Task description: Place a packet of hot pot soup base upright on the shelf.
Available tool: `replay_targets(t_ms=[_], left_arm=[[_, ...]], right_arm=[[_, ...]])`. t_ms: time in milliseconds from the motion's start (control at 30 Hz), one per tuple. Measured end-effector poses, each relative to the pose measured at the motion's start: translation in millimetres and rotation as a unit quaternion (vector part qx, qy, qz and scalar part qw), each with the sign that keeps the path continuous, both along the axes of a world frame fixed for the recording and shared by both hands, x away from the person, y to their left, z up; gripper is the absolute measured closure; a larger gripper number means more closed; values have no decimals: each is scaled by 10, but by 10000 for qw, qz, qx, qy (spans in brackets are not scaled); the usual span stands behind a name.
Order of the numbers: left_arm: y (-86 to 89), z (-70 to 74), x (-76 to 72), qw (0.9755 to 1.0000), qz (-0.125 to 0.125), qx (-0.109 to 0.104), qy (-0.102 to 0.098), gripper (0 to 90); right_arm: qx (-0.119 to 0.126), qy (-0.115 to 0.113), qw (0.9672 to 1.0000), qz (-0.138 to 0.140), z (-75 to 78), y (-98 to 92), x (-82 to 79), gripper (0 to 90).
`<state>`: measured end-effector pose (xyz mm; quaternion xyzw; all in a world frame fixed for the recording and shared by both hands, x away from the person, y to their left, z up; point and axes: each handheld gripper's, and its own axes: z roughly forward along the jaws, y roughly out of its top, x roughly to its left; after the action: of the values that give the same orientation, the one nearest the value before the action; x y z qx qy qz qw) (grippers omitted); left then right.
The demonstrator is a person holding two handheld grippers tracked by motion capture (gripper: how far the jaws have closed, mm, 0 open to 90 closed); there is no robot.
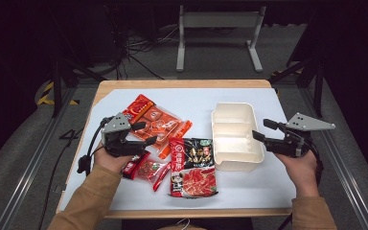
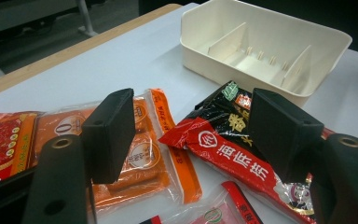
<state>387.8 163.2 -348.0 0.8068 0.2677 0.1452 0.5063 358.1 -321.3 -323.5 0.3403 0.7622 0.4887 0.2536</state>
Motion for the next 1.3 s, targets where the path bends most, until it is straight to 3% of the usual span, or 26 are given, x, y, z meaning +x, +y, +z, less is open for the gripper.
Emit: replay_targets(t_ms=[300, 567, 1067, 1300], left_arm=[[-81, 6, 23, 9997, -96, -206, 106, 301], [-240, -2, 55, 9997, -222, -57, 50, 307], [-477, -95, 213, 9988, -330, -69, 356, 265], [-549, -268, 358, 9981, -201, 121, 569, 277]], right_arm=[[7, -3, 10000, -15, -6, -3, 15, 361], [4, -18, 10000, -46, -6, -11, -1, 358], [4, 28, 10000, -78, -22, -28, -16, 357], [-8, 59, 10000, -59, -36, -13, -20, 356]])
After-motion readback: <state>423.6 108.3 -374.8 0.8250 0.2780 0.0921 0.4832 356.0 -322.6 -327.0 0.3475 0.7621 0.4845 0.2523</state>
